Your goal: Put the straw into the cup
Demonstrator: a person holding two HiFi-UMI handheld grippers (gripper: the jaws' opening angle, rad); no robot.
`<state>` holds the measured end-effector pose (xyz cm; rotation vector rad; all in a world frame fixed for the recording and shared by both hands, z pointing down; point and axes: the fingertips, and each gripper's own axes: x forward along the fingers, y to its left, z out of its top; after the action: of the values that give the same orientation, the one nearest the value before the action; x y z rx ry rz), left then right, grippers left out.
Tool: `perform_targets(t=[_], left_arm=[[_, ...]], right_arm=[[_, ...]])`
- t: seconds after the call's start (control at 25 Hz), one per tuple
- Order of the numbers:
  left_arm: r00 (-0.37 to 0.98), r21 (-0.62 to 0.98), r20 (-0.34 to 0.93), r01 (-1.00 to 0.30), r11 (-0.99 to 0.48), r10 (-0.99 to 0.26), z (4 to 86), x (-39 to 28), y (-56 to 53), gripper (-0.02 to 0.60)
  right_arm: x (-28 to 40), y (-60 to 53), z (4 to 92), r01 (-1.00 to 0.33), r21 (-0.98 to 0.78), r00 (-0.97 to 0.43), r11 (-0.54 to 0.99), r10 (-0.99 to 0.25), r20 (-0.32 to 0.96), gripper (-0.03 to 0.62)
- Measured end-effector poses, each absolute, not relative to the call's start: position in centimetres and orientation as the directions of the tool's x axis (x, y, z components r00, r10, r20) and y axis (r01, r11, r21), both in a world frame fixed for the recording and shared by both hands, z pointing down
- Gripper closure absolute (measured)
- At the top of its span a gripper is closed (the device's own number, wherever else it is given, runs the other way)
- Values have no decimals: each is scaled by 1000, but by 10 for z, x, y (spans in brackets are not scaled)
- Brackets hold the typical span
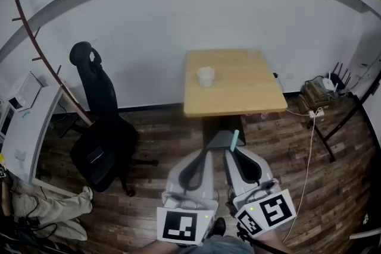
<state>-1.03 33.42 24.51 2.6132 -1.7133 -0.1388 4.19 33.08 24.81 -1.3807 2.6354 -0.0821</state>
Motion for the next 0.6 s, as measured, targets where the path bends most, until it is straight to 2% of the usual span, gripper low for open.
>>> perform_targets(t=[0.6], left_arm=[[336,63,-50,-939,-338,-941,258,23,321,565]], right_arm=[[80,318,255,-764,-162,-612,625,-781,-127,565]])
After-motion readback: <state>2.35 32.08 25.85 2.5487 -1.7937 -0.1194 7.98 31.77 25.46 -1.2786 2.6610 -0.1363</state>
